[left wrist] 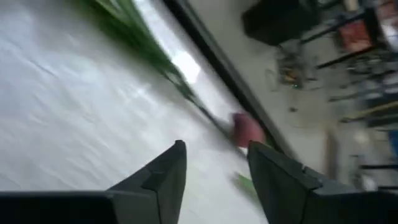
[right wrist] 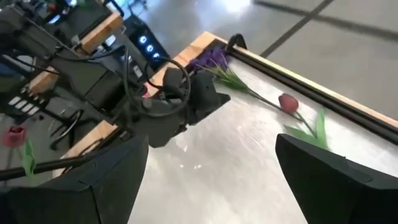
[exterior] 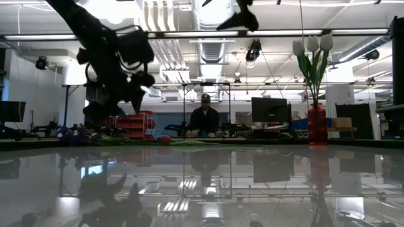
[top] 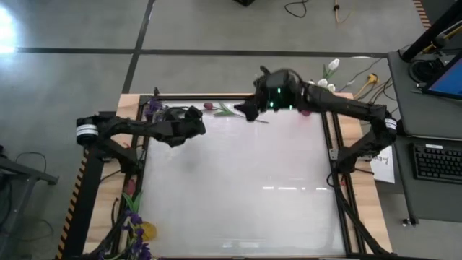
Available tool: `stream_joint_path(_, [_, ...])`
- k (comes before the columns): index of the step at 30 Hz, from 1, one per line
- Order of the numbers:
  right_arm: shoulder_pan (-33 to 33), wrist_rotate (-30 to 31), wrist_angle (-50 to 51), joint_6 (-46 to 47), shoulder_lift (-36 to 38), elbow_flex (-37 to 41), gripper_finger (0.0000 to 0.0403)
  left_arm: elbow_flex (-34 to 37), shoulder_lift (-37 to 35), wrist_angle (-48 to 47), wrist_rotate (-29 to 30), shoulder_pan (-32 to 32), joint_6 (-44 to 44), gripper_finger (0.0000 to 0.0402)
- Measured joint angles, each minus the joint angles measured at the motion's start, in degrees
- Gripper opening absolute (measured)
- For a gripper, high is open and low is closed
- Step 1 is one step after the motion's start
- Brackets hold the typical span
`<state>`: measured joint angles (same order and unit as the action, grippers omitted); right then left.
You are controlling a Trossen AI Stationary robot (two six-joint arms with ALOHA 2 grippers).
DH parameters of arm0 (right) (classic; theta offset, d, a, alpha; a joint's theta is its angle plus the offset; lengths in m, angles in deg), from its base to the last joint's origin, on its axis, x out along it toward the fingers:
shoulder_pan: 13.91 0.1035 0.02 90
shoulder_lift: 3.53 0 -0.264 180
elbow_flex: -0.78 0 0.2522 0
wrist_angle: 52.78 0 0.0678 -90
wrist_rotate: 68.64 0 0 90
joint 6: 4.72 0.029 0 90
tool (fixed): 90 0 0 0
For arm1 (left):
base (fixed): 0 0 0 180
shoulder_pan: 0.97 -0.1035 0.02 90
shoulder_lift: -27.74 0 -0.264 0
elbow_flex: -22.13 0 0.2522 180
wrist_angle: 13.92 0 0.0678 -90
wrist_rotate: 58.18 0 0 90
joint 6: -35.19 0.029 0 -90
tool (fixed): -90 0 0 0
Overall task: Sort flowers into vase by color
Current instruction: Put the purple flowers into the yellow flower vase
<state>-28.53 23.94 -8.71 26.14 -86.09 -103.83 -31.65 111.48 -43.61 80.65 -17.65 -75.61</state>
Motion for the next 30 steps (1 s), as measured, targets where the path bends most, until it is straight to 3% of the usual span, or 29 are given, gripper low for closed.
stream_joint_path(5, [-8.7,-12.0,0.0,-1.9,-1.4,0.0,0.0345,-3.0,5.5,-4.8,-10.3,-6.8,-0.4,0.0173])
stream_joint_path(13, [-16.8,-26.5,5.7,-10.7,-3.8,0.0,0.0345,-14.6,11.7,-16.9,-15.3,-16.0,-4.1,0.0173])
stream_joint_path(21, [-20.1,-28.7,14.7,-24.5,-3.8,0.0,0.0345,-23.6,14.9,-36.3,-16.9,-19.8,-19.1,0.0202])
stream_joint_path(25, [-20.7,-29.9,15.2,-26.1,-3.8,0.0,0.0345,-23.1,16.7,-34.8,-21.1,-21.3,-21.4,0.0222])
stream_joint_path(30, [-20.7,-30.2,15.3,-27.0,-3.6,0.0,0.0345,-23.0,18.5,-29.0,-21.6,-23.9,-21.9,0.0232])
